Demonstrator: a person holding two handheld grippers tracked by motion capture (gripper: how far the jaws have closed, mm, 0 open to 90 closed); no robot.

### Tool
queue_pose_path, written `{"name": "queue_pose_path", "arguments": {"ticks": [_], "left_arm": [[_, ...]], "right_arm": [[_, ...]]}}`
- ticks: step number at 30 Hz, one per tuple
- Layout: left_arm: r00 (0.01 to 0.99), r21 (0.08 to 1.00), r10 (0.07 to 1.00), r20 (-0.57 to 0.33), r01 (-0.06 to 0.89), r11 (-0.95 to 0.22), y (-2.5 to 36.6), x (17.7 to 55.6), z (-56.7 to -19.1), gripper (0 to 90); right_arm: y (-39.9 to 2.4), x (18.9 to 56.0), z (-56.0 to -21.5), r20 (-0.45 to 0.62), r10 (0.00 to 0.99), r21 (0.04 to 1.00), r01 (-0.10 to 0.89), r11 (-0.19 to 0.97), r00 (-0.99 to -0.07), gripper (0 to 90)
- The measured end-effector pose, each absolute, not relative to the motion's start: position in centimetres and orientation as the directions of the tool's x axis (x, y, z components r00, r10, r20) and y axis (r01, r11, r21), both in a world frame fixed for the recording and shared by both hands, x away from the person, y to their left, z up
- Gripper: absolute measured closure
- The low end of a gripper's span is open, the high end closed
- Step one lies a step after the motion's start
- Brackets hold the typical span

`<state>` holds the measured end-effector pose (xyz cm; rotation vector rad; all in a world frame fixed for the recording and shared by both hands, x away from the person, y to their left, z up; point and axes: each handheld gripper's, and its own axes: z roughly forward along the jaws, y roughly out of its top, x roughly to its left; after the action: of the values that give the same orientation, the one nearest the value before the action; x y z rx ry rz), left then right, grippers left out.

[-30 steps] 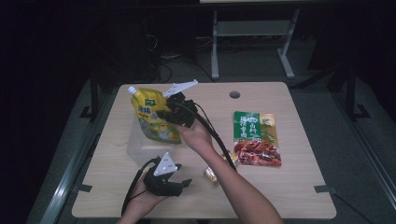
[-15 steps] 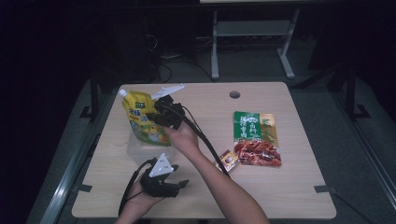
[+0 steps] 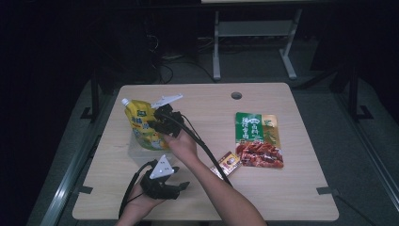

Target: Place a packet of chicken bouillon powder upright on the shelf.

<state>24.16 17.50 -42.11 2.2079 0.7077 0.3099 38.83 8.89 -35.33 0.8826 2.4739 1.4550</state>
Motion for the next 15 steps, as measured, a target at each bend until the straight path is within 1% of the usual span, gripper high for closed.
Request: {"name": "queue_pose_path", "arguments": {"ticks": [5, 10, 12, 13, 15], "left_arm": [[0.812, 0.751, 0.584, -0.007, 0.390, -0.533, 17.6, 24.2, -42.1, 36.3], [0.813, 0.747, 0.582, -0.006, 0.391, -0.538, 17.6, 24.3, -42.2, 36.2], [0.813, 0.746, 0.582, -0.007, 0.392, -0.539, 17.5, 24.3, -42.2, 36.2], [0.814, 0.745, 0.581, -0.005, 0.391, -0.540, 17.5, 24.2, -42.2, 36.2], [0.815, 0.744, 0.579, -0.006, 0.391, -0.542, 17.4, 24.2, -42.2, 36.2]], "right_arm": [[9.2, 38.7, -36.3, 0.159, 0.559, 0.824, 0.421, 0.379, -0.814, 89.6], [8.9, 38.8, -36.6, 0.160, 0.553, 0.833, 0.413, 0.370, -0.818, 88.4], [8.6, 39.0, -36.6, 0.175, 0.542, 0.831, 0.419, 0.366, -0.822, 84.0], [8.6, 39.0, -36.6, 0.175, 0.542, 0.831, 0.419, 0.366, -0.822, 84.0], [8.1, 39.1, -36.4, 0.190, 0.537, 0.836, 0.422, 0.349, -0.822, 75.7]]}}
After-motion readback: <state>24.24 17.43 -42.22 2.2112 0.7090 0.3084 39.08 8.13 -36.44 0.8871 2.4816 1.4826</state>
